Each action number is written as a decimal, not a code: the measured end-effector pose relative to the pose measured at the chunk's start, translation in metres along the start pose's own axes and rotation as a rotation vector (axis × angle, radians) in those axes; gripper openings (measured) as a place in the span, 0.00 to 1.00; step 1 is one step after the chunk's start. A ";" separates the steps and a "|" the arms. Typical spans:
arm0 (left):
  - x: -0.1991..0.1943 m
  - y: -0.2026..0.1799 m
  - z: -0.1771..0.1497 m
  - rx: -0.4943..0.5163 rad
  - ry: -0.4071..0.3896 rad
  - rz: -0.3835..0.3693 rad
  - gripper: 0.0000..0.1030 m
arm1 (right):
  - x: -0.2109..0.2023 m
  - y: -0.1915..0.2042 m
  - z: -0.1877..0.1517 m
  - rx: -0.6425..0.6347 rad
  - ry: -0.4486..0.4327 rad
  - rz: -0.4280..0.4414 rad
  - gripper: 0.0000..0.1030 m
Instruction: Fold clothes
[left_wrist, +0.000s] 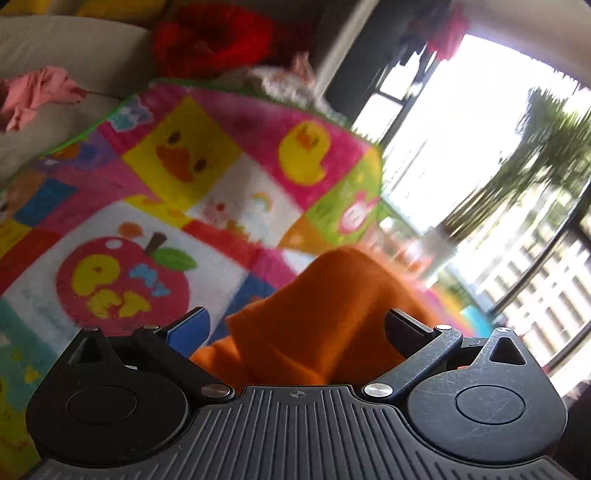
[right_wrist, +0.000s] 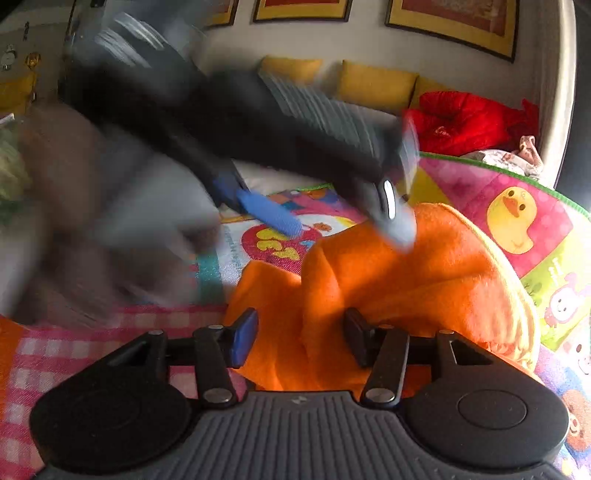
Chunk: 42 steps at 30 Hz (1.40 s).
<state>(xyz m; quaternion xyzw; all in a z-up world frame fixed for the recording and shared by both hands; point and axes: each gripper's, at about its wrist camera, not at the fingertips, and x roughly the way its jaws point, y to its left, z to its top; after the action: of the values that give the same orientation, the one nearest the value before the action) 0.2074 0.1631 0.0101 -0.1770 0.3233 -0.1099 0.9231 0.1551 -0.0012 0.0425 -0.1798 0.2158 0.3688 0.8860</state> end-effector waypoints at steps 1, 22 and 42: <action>0.007 -0.001 -0.003 0.012 0.017 0.017 1.00 | -0.010 -0.002 -0.002 0.003 -0.013 0.008 0.54; -0.011 0.017 -0.008 0.017 0.020 0.054 1.00 | -0.025 -0.156 -0.058 0.824 -0.082 0.147 0.87; -0.046 0.055 -0.006 0.021 -0.075 0.159 1.00 | -0.065 -0.070 0.000 0.283 -0.092 0.162 1.00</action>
<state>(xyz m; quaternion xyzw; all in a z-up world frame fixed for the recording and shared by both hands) 0.1735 0.2260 0.0097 -0.1450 0.3004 -0.0329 0.9422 0.1655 -0.0848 0.0873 -0.0182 0.2387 0.4129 0.8787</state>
